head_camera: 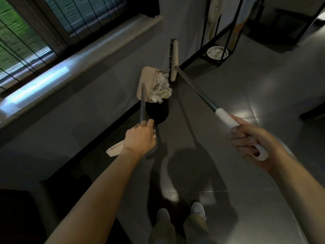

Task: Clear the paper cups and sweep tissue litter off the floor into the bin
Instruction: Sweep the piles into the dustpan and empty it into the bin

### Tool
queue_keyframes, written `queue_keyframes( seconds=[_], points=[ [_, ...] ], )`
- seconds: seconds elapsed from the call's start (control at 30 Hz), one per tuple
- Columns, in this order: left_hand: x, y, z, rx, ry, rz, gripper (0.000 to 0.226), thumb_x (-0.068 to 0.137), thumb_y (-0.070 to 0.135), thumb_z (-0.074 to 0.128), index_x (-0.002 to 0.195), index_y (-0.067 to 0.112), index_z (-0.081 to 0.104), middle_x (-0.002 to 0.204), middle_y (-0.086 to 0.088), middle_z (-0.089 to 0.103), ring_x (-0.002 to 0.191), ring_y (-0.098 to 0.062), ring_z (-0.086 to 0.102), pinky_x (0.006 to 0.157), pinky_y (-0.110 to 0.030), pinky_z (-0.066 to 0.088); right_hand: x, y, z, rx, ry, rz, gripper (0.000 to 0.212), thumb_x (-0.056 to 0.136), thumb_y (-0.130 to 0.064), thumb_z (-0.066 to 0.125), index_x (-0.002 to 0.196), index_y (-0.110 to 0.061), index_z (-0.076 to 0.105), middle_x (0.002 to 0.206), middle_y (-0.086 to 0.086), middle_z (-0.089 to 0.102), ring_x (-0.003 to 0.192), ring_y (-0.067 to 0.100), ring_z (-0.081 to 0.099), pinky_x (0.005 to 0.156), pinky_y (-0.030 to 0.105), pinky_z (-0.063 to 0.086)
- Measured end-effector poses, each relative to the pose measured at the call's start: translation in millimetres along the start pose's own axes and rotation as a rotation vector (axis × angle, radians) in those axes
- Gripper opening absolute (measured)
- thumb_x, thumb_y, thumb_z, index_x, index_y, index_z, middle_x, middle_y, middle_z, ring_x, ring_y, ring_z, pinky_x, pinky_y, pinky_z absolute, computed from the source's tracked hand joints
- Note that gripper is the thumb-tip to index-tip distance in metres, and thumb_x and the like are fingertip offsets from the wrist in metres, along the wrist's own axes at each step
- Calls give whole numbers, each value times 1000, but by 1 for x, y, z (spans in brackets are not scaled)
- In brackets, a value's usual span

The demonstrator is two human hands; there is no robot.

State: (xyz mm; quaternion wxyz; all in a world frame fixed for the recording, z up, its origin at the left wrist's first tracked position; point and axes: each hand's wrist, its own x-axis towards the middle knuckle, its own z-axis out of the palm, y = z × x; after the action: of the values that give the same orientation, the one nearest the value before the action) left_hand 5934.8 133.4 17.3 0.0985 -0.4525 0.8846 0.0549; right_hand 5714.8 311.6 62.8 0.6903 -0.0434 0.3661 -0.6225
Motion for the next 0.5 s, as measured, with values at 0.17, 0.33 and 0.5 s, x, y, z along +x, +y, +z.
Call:
queue_keyframes(
  seconds=[0.17, 0.33, 0.5],
  points=[
    [6, 0, 0, -58, -60, -51, 54, 88, 62, 43, 121, 19, 46, 126, -5, 49, 105, -34, 58, 74, -38, 43, -3, 3, -1, -14, 0, 6, 119, 22, -13, 94, 133, -23, 51, 55, -5, 38, 30, 0, 34, 23, 12, 26],
    [5, -2, 4, -157, -155, -79, 67, 81, 70, 46, 123, 18, 46, 131, -5, 45, 110, -31, 56, 86, -43, 49, -3, 7, -2, -23, 17, -2, 107, 23, -13, 94, 123, -22, 57, 55, -5, 38, 31, 0, 34, 23, 12, 27],
    [6, 4, -6, -203, -89, -98, 46, 88, 52, 50, 115, 15, 48, 124, -7, 51, 107, -32, 56, 83, -40, 45, -5, 6, -1, -18, 10, 6, 98, 24, -11, 94, 115, -20, 58, 55, -4, 39, 31, 0, 35, 23, 12, 27]
  ],
)
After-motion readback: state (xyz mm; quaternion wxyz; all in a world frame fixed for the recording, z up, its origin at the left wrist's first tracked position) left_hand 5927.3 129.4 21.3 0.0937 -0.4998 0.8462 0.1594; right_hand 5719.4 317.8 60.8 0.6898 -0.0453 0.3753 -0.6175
